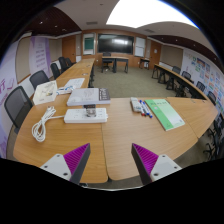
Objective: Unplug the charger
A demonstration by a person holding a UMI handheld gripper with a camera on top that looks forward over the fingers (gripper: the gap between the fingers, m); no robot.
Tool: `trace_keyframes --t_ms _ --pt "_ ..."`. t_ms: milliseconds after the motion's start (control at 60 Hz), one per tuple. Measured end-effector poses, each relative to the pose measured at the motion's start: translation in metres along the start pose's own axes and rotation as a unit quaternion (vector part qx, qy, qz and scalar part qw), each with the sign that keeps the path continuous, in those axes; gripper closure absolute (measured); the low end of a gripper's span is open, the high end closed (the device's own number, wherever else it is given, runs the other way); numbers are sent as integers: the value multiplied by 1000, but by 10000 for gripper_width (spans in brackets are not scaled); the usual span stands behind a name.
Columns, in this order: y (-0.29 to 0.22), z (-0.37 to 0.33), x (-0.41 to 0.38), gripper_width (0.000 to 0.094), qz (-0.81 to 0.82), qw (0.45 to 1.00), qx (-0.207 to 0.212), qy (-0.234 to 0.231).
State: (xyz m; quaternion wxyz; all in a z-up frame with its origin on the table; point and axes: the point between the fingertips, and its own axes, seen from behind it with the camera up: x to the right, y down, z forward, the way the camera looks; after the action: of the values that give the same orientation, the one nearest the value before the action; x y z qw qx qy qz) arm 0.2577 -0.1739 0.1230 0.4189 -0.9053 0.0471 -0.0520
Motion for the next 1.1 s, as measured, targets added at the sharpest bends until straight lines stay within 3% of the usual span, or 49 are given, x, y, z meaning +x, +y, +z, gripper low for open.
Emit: trace_keyframes --t_ms 200,400,500,550,600,850,983,1100 --pt "-60 131 -73 81 -19 998 58 -23" --pt "-96 228 -95 113 -25 997 68 -10" --pt "-95 256 -102 258 -24 998 60 -11" --pt "-99 262 -108 422 -16 997 69 -23" --pt "-100 263 -97 545 -10 997 73 1" --pt "-100 264 -100 725 4 998 66 -8" --pt "-104 260 -99 737 4 998 58 -4" --pt "-274 156 -92 747 -51 962 267 24"
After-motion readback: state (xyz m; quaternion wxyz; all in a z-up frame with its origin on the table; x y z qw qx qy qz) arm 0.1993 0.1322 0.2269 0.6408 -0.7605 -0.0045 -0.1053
